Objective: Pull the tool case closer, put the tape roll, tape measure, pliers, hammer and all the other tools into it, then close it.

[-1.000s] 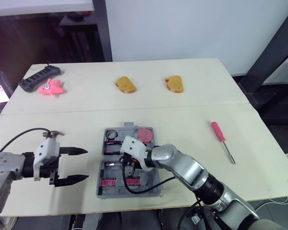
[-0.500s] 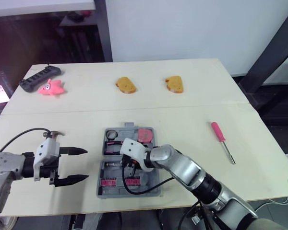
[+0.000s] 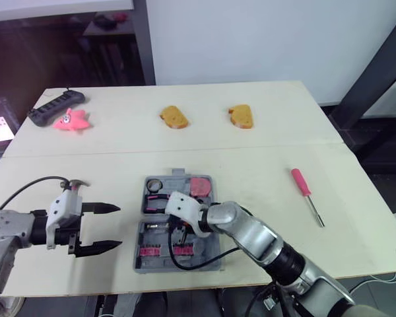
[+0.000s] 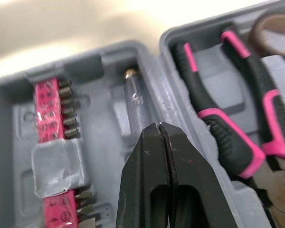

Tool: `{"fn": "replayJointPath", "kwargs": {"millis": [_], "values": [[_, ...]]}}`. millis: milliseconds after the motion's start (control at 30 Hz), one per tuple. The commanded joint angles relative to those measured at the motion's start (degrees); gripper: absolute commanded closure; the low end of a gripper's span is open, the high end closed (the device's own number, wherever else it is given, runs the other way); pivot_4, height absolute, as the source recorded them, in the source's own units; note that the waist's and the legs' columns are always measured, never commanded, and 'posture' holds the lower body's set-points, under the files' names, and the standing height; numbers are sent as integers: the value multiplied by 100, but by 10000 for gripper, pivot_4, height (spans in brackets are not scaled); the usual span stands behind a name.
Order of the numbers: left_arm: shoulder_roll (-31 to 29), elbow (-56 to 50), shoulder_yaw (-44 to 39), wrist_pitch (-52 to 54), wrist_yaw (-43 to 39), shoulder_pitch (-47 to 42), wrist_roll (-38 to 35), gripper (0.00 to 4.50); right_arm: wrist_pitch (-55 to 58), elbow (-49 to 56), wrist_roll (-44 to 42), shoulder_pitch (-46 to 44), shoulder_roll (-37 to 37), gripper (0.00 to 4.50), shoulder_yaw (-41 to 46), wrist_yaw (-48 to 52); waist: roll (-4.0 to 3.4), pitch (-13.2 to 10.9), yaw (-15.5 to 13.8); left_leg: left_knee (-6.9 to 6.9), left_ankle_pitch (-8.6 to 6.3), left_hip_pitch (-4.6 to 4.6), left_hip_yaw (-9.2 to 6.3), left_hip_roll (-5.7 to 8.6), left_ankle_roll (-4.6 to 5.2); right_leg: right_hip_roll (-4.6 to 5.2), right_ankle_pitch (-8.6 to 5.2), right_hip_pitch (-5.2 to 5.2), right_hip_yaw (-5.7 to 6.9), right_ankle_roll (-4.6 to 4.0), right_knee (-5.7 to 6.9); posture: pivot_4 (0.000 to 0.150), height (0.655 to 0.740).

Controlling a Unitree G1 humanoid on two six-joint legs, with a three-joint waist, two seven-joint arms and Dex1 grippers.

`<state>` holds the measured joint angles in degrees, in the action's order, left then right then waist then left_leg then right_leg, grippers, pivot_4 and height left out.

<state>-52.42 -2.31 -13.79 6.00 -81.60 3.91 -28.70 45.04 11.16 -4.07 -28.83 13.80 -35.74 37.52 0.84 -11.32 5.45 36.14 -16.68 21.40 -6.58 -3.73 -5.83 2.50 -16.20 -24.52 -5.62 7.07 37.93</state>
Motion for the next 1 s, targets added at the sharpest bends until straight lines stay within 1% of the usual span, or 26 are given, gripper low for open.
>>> {"fn": "replayJointPath", "kwargs": {"millis": [33,400,833,1000], "values": [[-76,-110,-111,22,14,8,-36,0,-254,467,-272,52,-117,44792,213,167,0,0,9,-1,0,-1,0,0,0,0,0,0,0,0,0,1500,7400],[-83,-109,-119,34,22,14,-39,0,-7,139,-151,75,-180,44792,12,84,0,0,0,0,0,0,0,0,0,0,0,0,0,0,0,1500,7400],[-83,-158,-126,58,43,39,-46,0,171,153,-159,89,-183,44792,-80,41,0,0,1,0,0,0,0,0,0,0,0,0,0,0,0,1500,7400],[-81,-154,-118,65,45,18,-36,0,474,-64,-1,39,-154,44792,-214,-117,0,0,0,0,0,0,0,0,0,0,0,0,0,0,0,1500,7400]]}}
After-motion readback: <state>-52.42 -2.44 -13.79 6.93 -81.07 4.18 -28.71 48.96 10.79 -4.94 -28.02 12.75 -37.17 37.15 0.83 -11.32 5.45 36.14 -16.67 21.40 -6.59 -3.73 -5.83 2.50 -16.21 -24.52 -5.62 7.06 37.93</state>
